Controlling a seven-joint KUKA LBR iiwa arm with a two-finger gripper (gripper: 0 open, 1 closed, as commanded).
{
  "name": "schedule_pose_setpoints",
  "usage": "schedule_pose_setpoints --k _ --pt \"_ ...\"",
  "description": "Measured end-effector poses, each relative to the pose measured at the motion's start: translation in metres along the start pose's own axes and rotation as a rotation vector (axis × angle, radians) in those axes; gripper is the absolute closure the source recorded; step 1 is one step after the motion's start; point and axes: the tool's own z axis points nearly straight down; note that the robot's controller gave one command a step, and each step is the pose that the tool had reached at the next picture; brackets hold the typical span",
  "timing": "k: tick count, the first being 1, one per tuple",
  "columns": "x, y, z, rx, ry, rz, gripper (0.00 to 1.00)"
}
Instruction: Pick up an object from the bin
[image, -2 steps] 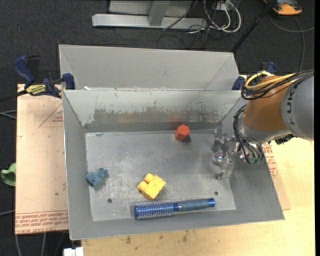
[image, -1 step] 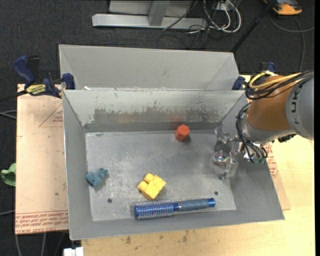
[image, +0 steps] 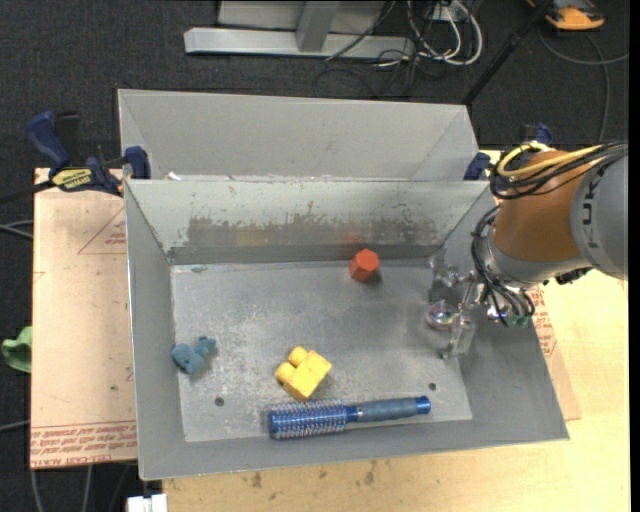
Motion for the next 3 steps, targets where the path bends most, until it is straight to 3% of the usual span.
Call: schedule_pose_setpoints --k 2,3 --pt "-0.0027 -0.0015 -0.0007 -0.001 -0.001 0.019 0.00" --pt "-0.0026 -0.0016 -0.0006 0.000 -0.001 0.019 1.00"
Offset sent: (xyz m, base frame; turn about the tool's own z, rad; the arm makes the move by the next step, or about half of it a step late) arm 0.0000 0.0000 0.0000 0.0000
